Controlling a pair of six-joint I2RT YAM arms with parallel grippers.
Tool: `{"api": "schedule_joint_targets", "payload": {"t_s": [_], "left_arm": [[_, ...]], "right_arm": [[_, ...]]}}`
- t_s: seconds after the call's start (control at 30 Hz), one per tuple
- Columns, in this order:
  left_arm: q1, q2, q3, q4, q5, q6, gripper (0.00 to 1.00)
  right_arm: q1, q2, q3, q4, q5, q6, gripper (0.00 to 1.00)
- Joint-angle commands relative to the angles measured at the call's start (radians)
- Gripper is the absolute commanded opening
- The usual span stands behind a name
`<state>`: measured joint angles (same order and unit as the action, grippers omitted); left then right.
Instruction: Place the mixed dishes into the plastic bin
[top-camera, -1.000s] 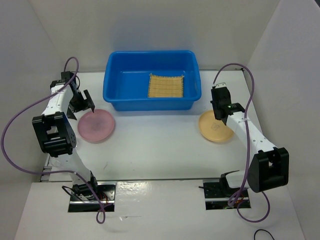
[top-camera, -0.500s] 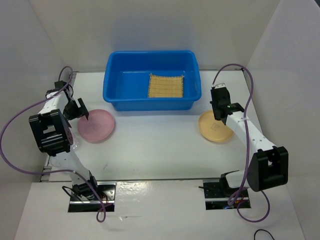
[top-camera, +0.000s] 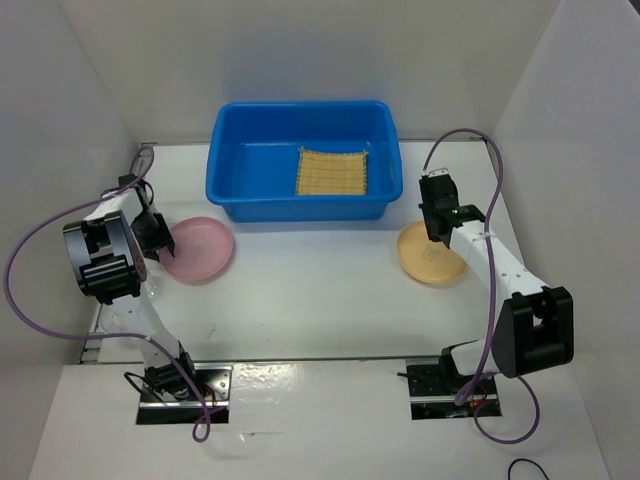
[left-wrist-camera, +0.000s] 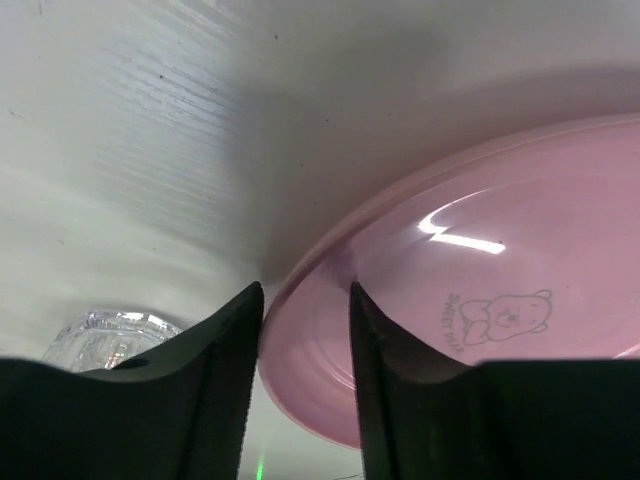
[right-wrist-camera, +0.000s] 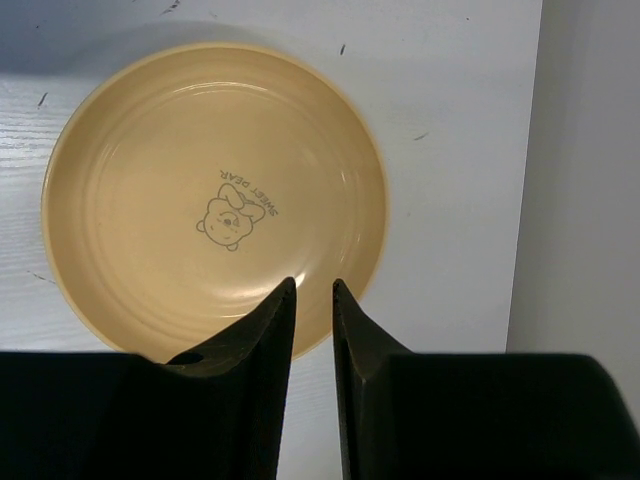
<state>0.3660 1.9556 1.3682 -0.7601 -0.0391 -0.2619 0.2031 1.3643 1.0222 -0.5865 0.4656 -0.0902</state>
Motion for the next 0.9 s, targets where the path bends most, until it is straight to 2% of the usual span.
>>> {"api": "schedule_joint_targets", "payload": {"t_s": [0.0,0.03,0.07,0.13,0.17,0.3,0.5,0.63,0.87], "left_arm": [[-0.001,0.037,-0.003,0.031,0.007,-0.002,0.45],[-0.001,0.037,0.009,0.031,0.007,-0.014,0.36],[-0.001,0.037,0.018,0.031,-0.004,-0.014,0.19],[-0.001,0.028,0.06,0.004,-0.004,-0.042,0.03],[-0.001,0.028,0.08,-0.005,-0.004,-0.042,0.0],[-0.001,-0.003,0.195,-0.059,0.016,-0.091,0.0],[0.031,-0.067,0.383,-0.149,0.03,-0.24,0.0],[0.04,-0.104,0.442,-0.159,0.03,-0.319,0.0],[0.04,-0.081,0.601,-0.188,0.039,-0.42,0.0]], "right_arm": [[0.009,0.002,0.001,0.036,0.031,0.012,0.26],[0.009,0.002,0.001,0.036,0.031,0.012,0.26],[0.009,0.002,0.001,0.036,0.031,0.012,0.26],[0.009,0.002,0.001,0.036,0.031,0.012,0.26],[0.009,0.002,0.001,0.036,0.041,0.012,0.26],[0.009,0.002,0.001,0.036,0.051,0.023,0.26],[0.009,0.002,0.001,0.036,0.051,0.023,0.26],[0.009,0.002,0.001,0.036,0.051,0.023,0.26],[0.009,0.002,0.001,0.036,0.051,0.023,0.26]]}}
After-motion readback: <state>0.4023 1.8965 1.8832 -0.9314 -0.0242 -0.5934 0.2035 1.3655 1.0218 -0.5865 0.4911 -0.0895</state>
